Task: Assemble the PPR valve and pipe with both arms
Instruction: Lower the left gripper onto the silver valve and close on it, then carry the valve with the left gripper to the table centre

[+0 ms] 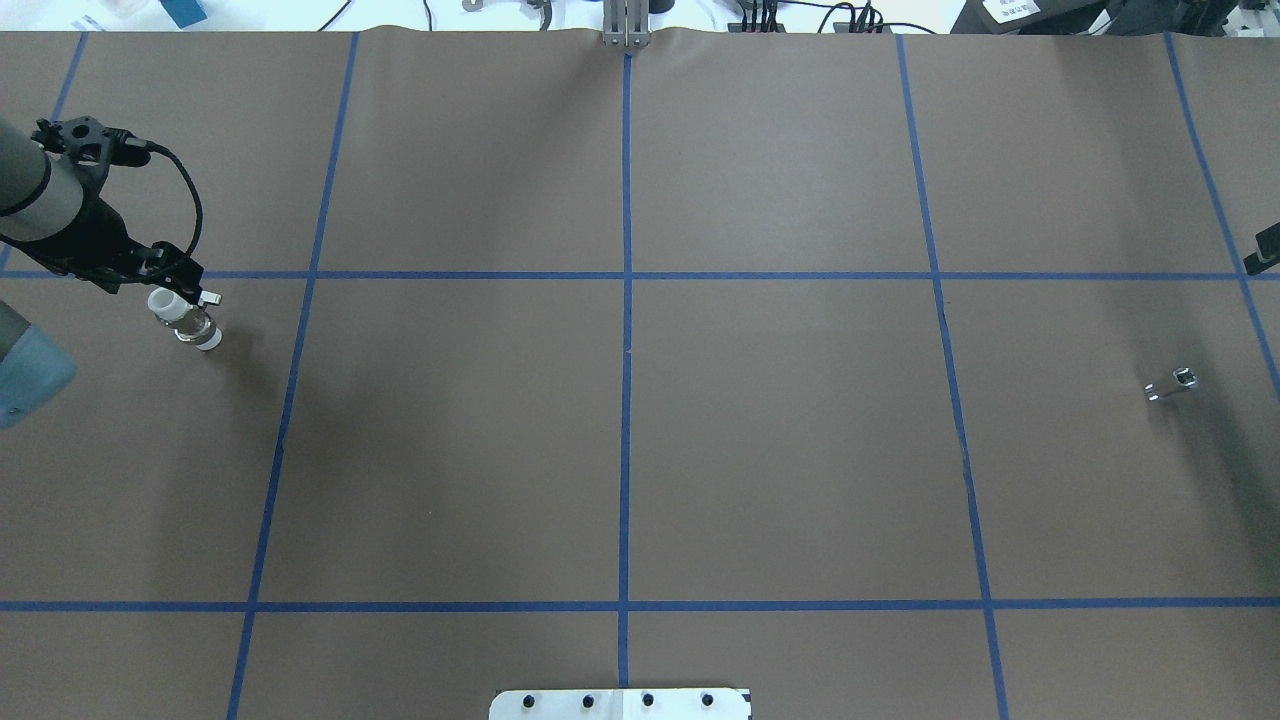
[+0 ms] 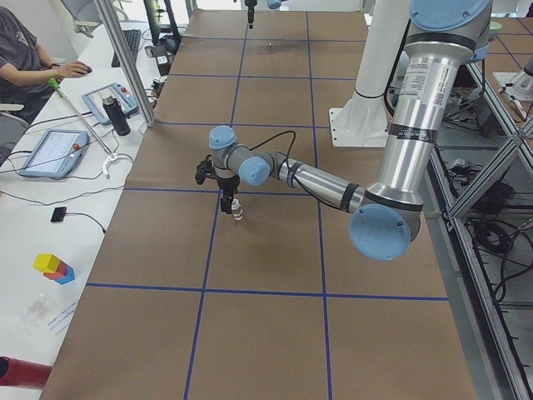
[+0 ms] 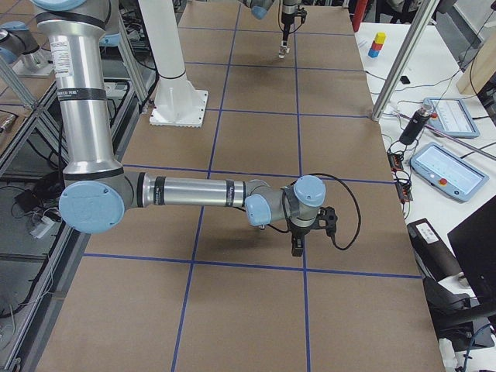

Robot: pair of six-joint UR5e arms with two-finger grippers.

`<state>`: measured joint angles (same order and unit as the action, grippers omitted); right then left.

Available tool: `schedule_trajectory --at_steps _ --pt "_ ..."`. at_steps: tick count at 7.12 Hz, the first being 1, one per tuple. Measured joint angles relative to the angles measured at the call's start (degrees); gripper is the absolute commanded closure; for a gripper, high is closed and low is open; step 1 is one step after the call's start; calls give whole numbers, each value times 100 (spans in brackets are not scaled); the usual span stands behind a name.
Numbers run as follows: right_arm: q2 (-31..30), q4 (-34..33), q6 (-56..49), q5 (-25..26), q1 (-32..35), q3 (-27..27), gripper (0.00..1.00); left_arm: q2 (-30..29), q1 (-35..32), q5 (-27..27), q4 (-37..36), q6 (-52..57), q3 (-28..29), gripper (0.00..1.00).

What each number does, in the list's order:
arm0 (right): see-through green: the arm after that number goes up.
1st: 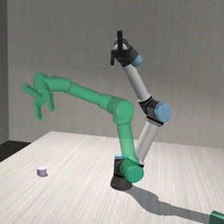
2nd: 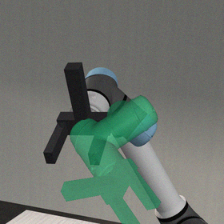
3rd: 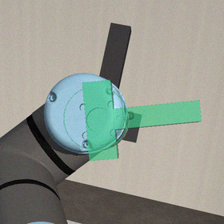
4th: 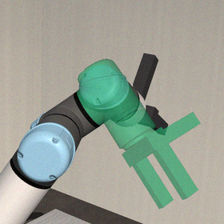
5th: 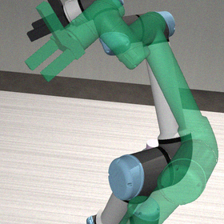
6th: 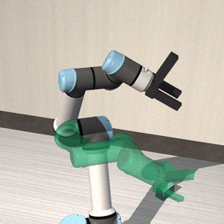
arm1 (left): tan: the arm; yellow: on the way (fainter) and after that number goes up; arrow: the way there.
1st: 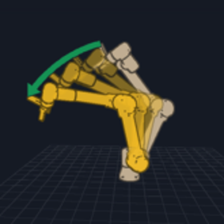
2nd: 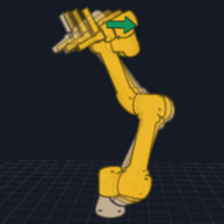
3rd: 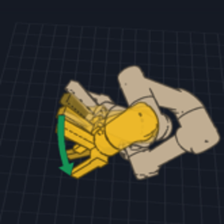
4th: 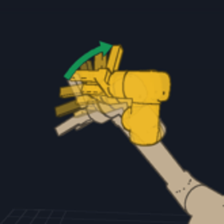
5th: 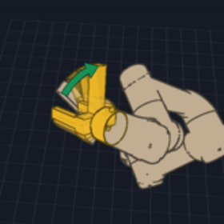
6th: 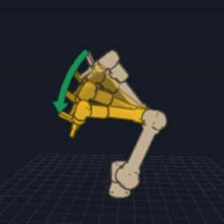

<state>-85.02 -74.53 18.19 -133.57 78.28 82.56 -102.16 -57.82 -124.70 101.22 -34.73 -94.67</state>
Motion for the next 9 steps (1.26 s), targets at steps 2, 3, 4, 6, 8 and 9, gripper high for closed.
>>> schedule_trajectory --at_steps 2,3,4,6,8,9 --pt "2 0 0 -2 -14 -1 0 -56 13 -57 29 -14 73 75" --pt "2 0 0 -1 -28 -2 0 -44 15 -168 34 -10 77 100" --pt "3 0 2 1 -43 -2 0 -27 15 -255 35 6 89 100" --pt "3 0 7 -2 -80 -3 0 -18 11 -337 0 22 107 100" --pt "3 2 9 -8 -113 8 0 -142 -32 -659 -303 -24 -29 100" --pt "3 6 9 -10 -116 22 0 -317 -62 -752 -703 -296 -268 100"
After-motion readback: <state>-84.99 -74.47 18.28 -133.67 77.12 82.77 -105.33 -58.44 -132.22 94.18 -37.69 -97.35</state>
